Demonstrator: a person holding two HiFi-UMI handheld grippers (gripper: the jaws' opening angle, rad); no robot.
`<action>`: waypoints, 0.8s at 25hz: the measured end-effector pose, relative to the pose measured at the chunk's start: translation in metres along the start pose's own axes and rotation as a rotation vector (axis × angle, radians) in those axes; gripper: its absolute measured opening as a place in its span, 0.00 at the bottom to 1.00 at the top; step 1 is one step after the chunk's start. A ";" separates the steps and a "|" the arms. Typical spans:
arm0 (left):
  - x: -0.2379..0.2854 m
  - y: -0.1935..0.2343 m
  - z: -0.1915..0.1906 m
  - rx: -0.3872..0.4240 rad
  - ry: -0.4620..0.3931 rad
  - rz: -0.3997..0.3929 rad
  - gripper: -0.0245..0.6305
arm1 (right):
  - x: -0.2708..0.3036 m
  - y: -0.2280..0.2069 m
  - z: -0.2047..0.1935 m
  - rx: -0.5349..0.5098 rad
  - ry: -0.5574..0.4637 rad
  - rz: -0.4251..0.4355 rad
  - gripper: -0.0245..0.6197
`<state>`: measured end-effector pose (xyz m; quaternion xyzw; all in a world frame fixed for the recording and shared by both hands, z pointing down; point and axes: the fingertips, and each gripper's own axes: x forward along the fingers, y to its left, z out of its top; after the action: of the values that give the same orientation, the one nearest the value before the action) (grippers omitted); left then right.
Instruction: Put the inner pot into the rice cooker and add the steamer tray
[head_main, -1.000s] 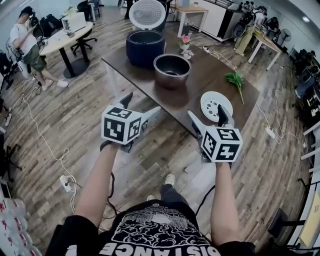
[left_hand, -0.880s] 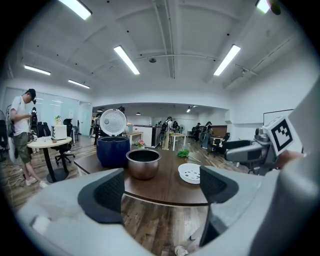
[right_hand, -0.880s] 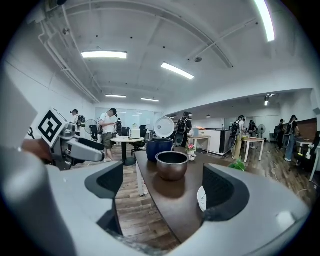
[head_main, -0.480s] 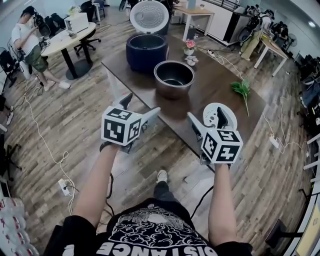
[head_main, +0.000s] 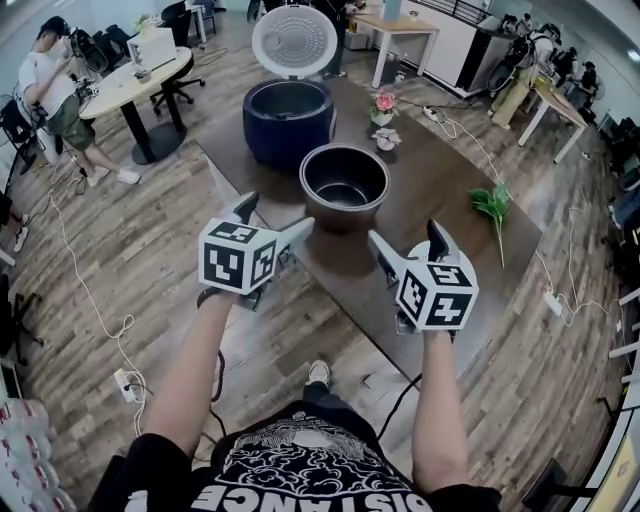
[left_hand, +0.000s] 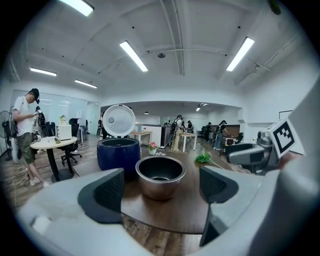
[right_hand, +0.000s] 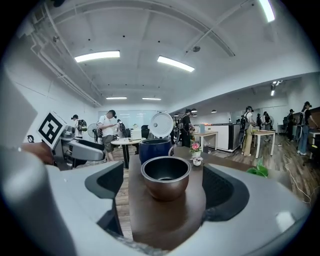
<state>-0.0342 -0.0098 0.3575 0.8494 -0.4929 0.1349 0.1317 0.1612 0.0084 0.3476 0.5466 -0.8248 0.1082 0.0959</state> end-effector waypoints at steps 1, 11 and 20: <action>0.008 0.001 0.003 0.000 0.004 0.000 0.76 | 0.006 -0.006 0.002 0.002 0.002 0.001 0.79; 0.072 0.012 0.024 0.003 0.022 0.009 0.76 | 0.055 -0.055 0.015 0.032 0.005 -0.003 0.77; 0.119 0.021 0.040 0.013 0.037 0.015 0.76 | 0.091 -0.093 0.022 0.060 0.010 -0.011 0.77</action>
<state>0.0077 -0.1294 0.3647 0.8439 -0.4957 0.1549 0.1342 0.2107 -0.1134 0.3583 0.5531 -0.8177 0.1350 0.0842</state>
